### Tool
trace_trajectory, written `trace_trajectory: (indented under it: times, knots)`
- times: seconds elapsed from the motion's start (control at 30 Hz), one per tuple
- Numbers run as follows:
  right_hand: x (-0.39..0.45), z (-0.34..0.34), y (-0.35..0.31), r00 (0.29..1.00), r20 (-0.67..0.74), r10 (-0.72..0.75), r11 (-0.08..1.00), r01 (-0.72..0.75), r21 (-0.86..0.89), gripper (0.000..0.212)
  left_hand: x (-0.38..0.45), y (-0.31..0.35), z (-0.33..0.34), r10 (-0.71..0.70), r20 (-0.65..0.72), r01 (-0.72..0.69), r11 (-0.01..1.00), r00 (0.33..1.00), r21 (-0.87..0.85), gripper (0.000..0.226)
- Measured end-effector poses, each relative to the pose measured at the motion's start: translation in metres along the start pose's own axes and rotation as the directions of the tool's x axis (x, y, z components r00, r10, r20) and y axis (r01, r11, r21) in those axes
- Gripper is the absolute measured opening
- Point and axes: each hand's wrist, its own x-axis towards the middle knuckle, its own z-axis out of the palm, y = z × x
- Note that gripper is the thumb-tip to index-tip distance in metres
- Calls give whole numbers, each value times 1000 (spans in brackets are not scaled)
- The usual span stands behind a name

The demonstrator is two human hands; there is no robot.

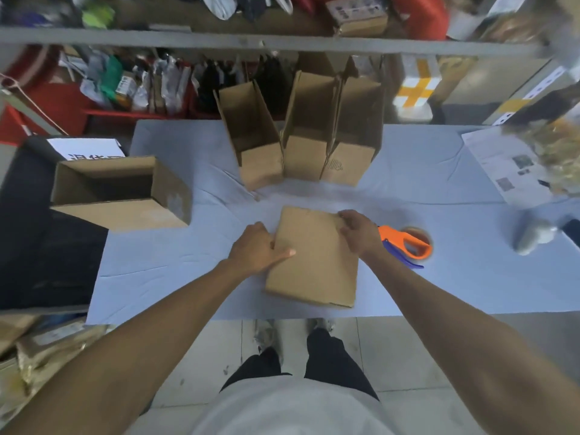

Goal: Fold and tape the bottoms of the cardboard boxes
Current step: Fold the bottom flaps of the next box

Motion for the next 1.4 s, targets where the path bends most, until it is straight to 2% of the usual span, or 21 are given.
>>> trace_trajectory:
  times: [0.1,0.13,0.2,0.23,0.3,0.37,0.47,0.57,0.6,0.7,0.77,0.8,0.87,0.97,1.07,1.17,1.23,1.33,1.4]
  knots:
    - [16,-11,-3,991,91,-103,983,115,-141,38,-9,15,9,-63,-40,64,998,997,11,64]
    - [16,-15,-3,984,116,-134,975,152,-162,38,-9,22,9,-71,-83,74,997,994,37,76]
    - [16,-22,-3,964,172,-202,956,232,-177,39,-5,37,5,-18,-143,30,996,990,81,103]
    - [17,-24,-3,952,210,-222,948,261,-181,39,-1,45,3,42,-135,-29,994,990,104,106]
    - [17,-28,0,925,275,-262,925,323,-202,41,9,61,3,114,-53,-107,987,992,117,100]
    - [19,-32,2,925,272,-266,917,330,-226,42,16,74,7,101,-21,-98,990,995,97,91]
    - [23,-40,3,892,314,-324,842,424,-335,29,17,86,17,43,-65,-38,997,997,74,84]
    - [21,-42,10,852,353,-387,789,504,-352,13,12,90,30,12,-80,-9,999,997,46,82]
    - [20,-42,11,852,346,-393,791,505,-346,13,11,90,34,16,-100,-12,999,995,40,82]
    - [24,-41,13,866,319,-384,815,480,-323,30,15,94,33,46,-217,-43,999,975,19,76]
    - [30,-45,4,891,298,-342,841,432,-326,21,25,98,27,82,-272,-75,997,959,36,69]
    - [32,-48,1,894,298,-334,845,424,-326,12,29,101,24,99,-275,-89,995,956,48,65]
    - [35,-52,1,883,318,-344,831,444,-335,25,33,106,20,118,-235,-107,992,965,61,59]
    - [36,-54,6,847,366,-385,779,511,-362,29,36,109,17,148,-188,-133,987,971,89,59]
    - [44,-55,2,854,411,-319,798,476,-370,29,40,107,15,153,-186,-146,988,971,54,44]
    - [47,-54,-9,890,393,-232,880,364,-305,24,52,102,13,98,-205,-127,984,974,-129,23]
    - [47,-50,-13,924,339,-177,937,264,-230,29,62,99,12,31,-195,-80,966,980,-245,22]
    - [50,-43,-14,949,305,-82,981,131,-144,40,78,98,13,-115,-125,68,942,985,-327,25]
    - [54,-38,-15,958,287,-11,998,30,-60,31,88,98,11,-190,-67,152,917,980,-368,21]
